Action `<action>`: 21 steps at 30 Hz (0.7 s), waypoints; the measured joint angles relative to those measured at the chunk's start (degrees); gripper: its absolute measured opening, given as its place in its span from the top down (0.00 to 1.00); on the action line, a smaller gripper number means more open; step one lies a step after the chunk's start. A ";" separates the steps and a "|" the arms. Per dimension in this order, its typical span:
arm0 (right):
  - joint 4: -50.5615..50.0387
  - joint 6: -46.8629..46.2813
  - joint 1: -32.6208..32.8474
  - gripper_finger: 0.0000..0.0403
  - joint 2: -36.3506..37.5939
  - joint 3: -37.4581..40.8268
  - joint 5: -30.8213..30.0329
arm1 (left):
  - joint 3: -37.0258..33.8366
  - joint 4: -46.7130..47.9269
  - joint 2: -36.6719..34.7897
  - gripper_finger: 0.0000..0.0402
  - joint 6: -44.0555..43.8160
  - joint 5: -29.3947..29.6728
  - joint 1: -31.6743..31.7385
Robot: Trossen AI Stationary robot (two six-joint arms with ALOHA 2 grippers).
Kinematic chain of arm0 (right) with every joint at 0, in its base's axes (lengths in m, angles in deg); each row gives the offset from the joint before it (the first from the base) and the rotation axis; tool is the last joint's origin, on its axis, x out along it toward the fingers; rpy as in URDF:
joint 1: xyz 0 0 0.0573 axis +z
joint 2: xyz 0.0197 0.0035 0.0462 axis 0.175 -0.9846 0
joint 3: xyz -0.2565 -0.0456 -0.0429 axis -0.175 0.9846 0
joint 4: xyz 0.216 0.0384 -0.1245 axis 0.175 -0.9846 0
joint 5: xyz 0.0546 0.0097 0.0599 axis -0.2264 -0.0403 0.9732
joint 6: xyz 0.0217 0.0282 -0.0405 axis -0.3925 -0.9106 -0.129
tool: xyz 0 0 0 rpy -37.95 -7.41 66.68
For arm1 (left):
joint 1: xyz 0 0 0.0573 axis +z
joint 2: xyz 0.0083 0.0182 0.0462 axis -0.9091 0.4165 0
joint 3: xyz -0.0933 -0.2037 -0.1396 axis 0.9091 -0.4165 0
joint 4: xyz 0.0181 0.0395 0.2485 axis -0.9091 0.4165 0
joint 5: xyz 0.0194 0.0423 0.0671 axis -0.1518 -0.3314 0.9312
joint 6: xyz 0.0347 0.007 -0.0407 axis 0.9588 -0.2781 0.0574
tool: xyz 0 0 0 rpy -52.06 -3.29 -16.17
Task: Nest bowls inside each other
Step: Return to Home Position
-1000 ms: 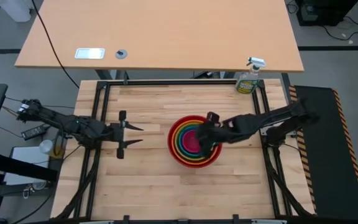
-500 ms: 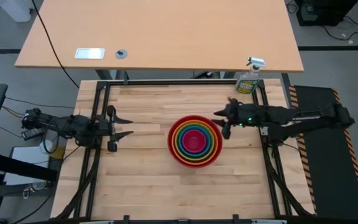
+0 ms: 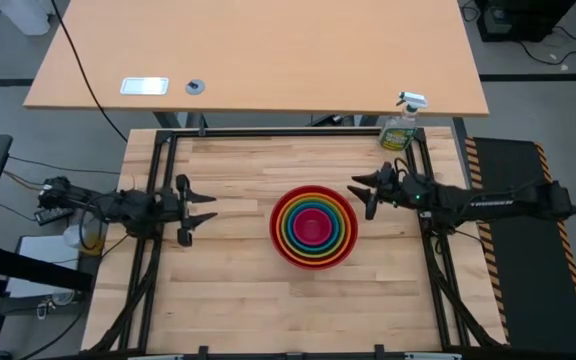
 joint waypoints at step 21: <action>-6.43 -0.12 -2.20 0.56 18.64 8.00 0.95 | -3.50 9.41 -10.55 0.52 -1.39 4.26 0.00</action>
